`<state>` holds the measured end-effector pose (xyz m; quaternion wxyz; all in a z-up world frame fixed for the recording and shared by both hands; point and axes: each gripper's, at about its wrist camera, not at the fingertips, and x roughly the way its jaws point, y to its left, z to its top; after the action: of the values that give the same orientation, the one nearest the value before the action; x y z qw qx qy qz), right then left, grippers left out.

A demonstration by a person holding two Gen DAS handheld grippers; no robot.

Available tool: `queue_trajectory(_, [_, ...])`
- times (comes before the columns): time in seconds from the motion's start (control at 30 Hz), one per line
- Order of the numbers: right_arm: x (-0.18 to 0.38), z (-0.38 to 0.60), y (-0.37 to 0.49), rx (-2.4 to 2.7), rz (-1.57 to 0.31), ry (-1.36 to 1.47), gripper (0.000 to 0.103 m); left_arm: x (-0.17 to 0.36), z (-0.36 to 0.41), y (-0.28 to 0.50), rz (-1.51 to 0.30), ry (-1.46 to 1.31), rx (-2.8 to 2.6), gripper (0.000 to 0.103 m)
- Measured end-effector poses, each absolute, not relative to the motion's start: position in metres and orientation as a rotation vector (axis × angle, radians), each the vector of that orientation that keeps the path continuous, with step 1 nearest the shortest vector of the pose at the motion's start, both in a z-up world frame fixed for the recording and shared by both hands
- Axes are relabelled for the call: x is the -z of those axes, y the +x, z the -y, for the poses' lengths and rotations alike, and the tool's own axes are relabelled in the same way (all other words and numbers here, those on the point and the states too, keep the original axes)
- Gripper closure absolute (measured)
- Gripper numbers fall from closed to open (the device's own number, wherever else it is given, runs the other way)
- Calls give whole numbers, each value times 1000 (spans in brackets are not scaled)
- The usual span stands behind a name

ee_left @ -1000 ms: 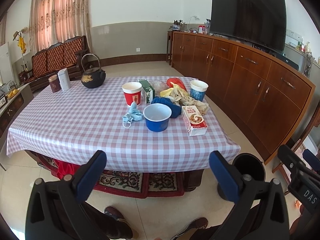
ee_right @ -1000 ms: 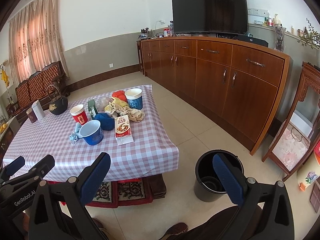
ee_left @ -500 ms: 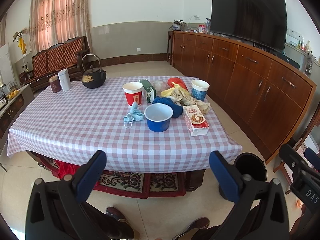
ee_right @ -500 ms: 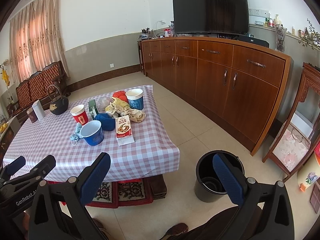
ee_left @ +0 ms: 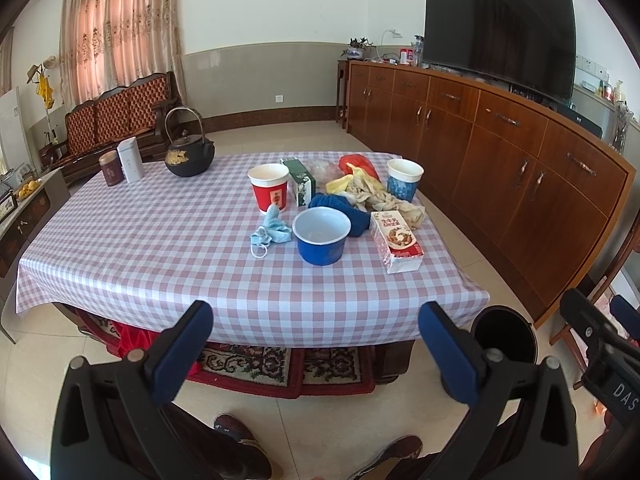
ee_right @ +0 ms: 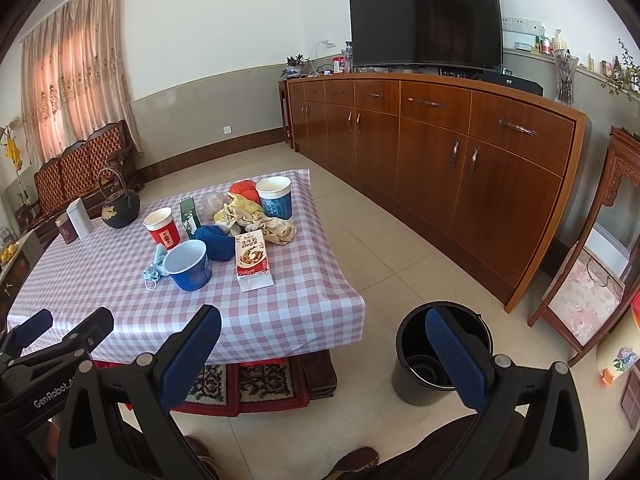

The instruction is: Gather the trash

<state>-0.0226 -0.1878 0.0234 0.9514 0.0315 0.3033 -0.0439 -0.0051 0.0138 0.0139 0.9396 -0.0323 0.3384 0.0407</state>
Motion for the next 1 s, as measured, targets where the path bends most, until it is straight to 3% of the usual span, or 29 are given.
queue_trajectory(1.0, [-10, 163, 14, 10, -623, 47, 0, 5, -30, 25, -717, -49, -122, 0])
